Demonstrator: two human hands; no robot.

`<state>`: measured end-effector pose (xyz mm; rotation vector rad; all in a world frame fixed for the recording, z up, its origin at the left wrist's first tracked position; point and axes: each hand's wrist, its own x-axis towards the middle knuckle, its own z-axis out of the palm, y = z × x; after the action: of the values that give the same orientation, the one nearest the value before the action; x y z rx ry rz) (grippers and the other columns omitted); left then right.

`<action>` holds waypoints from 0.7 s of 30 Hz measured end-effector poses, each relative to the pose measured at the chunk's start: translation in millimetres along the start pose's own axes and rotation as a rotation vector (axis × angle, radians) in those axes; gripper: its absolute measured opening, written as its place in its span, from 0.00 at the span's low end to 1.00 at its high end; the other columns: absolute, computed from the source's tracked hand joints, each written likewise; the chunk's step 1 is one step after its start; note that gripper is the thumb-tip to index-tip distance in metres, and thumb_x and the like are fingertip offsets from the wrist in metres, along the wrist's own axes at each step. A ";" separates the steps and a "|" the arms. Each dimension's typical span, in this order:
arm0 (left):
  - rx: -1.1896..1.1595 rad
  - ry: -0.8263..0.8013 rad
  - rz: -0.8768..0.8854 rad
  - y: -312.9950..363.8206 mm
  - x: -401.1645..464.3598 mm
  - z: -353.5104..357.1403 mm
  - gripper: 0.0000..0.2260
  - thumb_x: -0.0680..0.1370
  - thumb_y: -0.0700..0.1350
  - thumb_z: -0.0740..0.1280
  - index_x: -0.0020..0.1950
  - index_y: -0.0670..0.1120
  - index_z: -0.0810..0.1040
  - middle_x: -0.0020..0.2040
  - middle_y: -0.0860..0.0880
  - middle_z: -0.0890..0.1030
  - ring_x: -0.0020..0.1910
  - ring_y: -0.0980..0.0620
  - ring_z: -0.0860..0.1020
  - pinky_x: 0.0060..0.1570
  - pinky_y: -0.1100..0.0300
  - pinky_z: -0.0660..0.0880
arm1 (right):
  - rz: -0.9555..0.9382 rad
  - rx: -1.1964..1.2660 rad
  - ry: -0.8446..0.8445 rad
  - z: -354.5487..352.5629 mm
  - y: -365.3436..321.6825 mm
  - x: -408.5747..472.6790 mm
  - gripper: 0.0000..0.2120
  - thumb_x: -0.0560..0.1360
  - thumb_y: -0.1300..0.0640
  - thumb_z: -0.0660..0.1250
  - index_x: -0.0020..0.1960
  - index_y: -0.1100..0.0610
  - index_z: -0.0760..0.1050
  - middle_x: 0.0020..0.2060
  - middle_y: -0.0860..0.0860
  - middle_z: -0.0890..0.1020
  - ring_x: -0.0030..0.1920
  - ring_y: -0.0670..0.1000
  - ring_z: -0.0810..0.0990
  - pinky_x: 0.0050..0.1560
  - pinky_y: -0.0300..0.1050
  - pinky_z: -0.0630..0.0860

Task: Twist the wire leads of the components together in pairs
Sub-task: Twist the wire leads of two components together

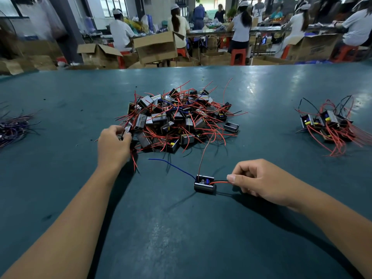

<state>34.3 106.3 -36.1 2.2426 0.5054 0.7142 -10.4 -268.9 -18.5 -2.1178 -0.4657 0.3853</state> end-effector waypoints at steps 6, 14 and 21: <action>0.138 0.028 0.087 -1.2 -0.5 -0.5 0.12 0.80 0.45 0.67 0.61 0.43 0.80 0.57 0.42 0.82 0.55 0.39 0.78 0.57 0.46 0.75 | -0.005 0.002 -0.002 0.5 1.4 0.7 0.13 0.74 0.40 0.69 0.40 0.49 0.79 0.29 0.48 0.80 0.28 0.45 0.74 0.31 0.36 0.70; -0.334 0.250 0.215 50.2 -18.1 -24.3 0.09 0.78 0.48 0.67 0.57 0.47 0.79 0.48 0.51 0.81 0.44 0.53 0.79 0.48 0.58 0.76 | -0.005 -0.002 -0.014 0.1 0.8 0.9 0.15 0.74 0.38 0.68 0.41 0.49 0.79 0.30 0.48 0.80 0.28 0.45 0.74 0.32 0.39 0.70; -1.253 -0.362 -0.124 103.2 -60.2 -33.6 0.06 0.82 0.37 0.61 0.57 0.39 0.75 0.40 0.47 0.81 0.33 0.54 0.80 0.35 0.67 0.79 | 0.008 0.047 -0.011 0.4 -4.1 0.8 0.21 0.70 0.32 0.64 0.39 0.50 0.78 0.29 0.47 0.79 0.28 0.46 0.72 0.29 0.34 0.68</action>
<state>-18.3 22.4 38.8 1.0904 -0.0343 0.3521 -10.6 -266.2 -15.4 -2.0733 -0.4508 0.4093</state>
